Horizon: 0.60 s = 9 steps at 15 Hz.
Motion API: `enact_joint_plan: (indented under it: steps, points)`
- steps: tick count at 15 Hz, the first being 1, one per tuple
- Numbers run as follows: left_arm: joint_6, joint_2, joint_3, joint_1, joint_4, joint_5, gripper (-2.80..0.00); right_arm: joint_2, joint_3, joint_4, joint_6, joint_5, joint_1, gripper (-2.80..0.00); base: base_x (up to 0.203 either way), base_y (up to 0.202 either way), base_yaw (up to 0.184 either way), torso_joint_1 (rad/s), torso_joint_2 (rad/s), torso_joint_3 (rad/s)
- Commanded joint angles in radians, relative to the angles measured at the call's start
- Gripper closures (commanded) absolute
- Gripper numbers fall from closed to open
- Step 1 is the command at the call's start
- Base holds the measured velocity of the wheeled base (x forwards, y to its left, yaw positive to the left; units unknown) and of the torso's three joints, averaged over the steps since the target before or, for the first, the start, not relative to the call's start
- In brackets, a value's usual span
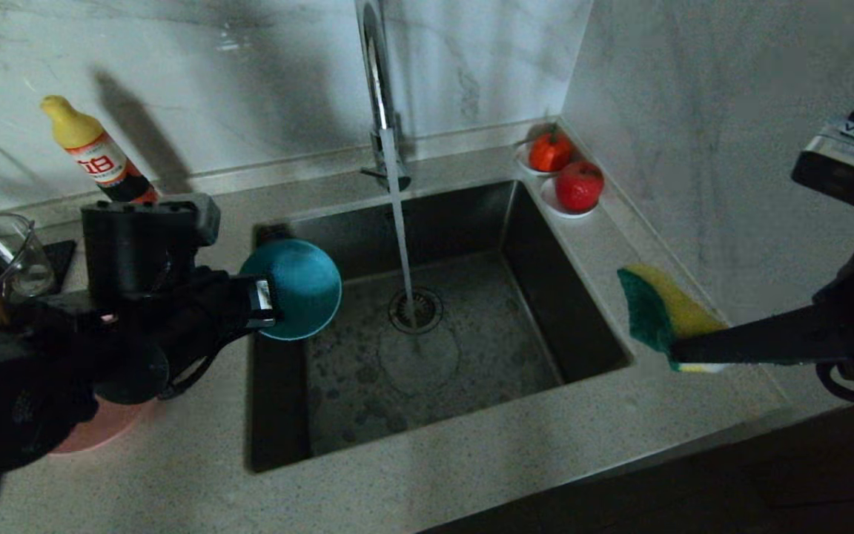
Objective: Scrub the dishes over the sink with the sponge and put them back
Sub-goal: Place the bowl on the table
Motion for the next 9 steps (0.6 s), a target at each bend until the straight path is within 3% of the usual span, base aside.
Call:
enact_joint_plan:
  steps: [1,3,5,9]
  points:
    - [-0.143,-0.031,-0.117,0.066,0.399,-0.064,0.0,-0.022,0.032,0.002,0.002,0.001,-0.02,0.0,0.0,0.0,0.0,0.0,0.0,0.0]
    - [-0.24,-0.096,-0.22,0.133,0.611,-0.16,0.0,-0.019,0.043,0.001,0.0,0.002,-0.044,0.0,0.0,0.0,0.0,0.0,0.0,0.0]
    - [-0.296,-0.153,-0.297,0.218,0.764,-0.239,0.0,-0.024,0.051,0.001,0.0,0.003,-0.055,0.0,0.0,0.0,0.0,0.0,0.0,0.0]
    - [-0.306,-0.18,-0.338,0.405,0.817,-0.271,0.0,-0.025,0.053,0.002,0.0,0.001,-0.061,0.0,0.0,0.0,0.0,0.0,0.0,0.0]
